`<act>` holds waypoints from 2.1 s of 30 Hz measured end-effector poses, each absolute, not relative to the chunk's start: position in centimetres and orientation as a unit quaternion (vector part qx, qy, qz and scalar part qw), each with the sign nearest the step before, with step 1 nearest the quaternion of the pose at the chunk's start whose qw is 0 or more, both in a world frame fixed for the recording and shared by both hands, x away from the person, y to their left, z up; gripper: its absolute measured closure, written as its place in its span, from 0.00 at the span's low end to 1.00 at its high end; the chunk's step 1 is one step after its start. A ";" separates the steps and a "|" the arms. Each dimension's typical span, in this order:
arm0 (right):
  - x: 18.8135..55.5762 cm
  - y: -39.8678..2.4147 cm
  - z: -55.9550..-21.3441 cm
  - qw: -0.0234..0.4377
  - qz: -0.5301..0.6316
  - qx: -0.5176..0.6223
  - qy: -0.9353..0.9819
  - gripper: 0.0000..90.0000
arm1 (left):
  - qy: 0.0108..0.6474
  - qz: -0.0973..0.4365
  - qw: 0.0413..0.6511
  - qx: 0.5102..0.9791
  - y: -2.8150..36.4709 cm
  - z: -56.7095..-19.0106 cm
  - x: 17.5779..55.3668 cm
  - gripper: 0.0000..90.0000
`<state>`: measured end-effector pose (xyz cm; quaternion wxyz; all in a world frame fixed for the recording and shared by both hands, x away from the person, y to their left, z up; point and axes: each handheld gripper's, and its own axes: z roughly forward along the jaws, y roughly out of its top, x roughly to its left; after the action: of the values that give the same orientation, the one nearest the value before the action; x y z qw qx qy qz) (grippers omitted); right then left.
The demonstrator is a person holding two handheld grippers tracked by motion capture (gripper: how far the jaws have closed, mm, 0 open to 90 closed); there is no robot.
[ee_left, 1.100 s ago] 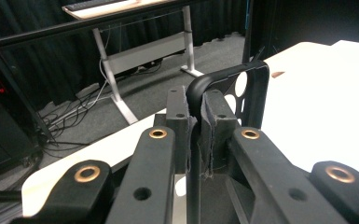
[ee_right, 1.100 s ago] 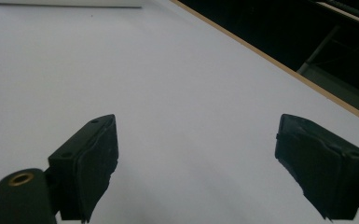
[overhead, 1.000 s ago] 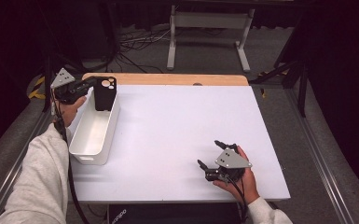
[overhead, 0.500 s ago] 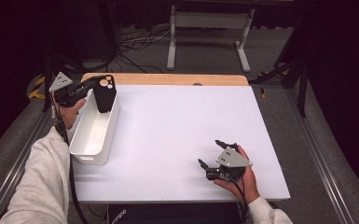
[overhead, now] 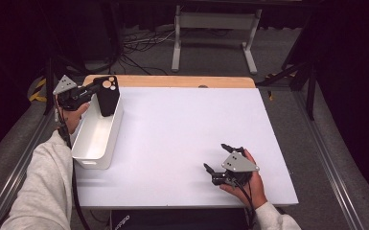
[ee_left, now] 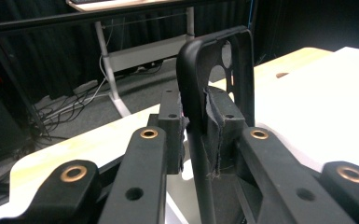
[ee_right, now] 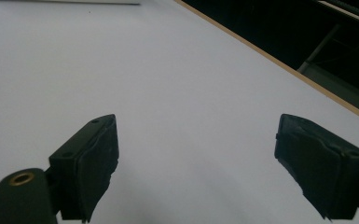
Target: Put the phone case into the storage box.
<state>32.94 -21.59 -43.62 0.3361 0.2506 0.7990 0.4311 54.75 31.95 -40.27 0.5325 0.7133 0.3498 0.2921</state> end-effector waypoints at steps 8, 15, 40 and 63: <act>32.9 -21.6 -43.6 0.335 0.430 0.250 0.801 0.16 | 0.353 0.286 0.522 0.722 31.9 -40.5 54.9 0.85; 32.9 -21.5 -43.6 0.334 0.430 0.247 0.801 0.16 | 0.359 0.292 0.517 0.720 31.9 -40.5 54.8 0.81; 32.8 -21.3 -43.5 0.336 0.433 0.237 0.802 0.16 | 0.383 0.326 0.480 0.719 31.6 -38.4 53.5 0.24; 32.9 -21.4 -42.9 0.341 0.446 0.230 0.795 0.16 | 0.365 0.322 0.496 0.719 31.8 -35.8 50.8 0.09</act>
<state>32.89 -21.36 -42.85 0.3412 0.2296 0.7949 0.4461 50.81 31.81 -35.80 0.4962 0.7191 0.3648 0.3219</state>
